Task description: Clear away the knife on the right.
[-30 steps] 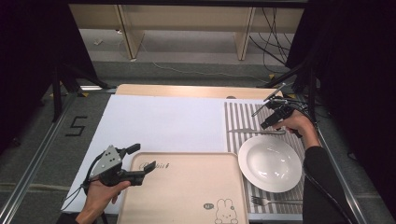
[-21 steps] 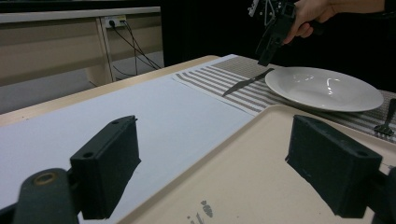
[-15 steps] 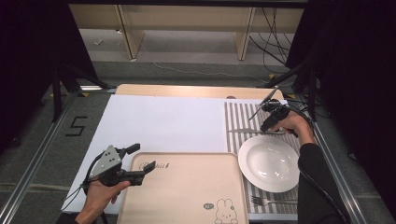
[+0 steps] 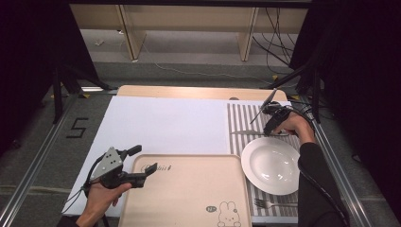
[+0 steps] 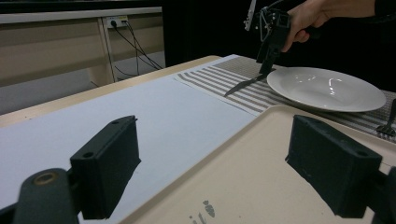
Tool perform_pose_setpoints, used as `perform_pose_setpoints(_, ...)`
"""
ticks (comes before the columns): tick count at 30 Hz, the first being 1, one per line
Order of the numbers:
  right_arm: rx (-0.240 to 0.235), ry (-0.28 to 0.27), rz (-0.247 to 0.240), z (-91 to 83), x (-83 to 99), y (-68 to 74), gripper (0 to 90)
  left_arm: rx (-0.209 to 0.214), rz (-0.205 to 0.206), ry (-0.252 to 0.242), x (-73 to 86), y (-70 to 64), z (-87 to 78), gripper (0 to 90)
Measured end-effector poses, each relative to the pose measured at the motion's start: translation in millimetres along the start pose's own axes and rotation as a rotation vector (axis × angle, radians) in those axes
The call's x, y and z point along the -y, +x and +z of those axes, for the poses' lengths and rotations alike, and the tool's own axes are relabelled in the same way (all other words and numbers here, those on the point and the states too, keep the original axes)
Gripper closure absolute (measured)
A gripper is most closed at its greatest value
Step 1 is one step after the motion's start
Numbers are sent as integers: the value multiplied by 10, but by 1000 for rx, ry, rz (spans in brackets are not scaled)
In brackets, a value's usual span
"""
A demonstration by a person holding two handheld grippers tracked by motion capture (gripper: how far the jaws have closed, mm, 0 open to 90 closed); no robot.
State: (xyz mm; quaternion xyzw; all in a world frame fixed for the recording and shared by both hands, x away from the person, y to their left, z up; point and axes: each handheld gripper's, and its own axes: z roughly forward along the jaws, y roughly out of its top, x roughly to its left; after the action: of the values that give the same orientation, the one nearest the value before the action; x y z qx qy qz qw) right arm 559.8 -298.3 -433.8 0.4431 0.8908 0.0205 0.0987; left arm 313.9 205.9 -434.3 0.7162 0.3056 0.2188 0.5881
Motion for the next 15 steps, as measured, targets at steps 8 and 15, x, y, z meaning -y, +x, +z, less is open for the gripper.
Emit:
perform_pose_setpoints(8,4,28,-24,45,-20,13,347,-1,1,-1,-1,-1,0,160)
perform_pose_setpoints(15,6,44,-49,113,-43,31,359,-2,3,-3,-2,0,-1,161)
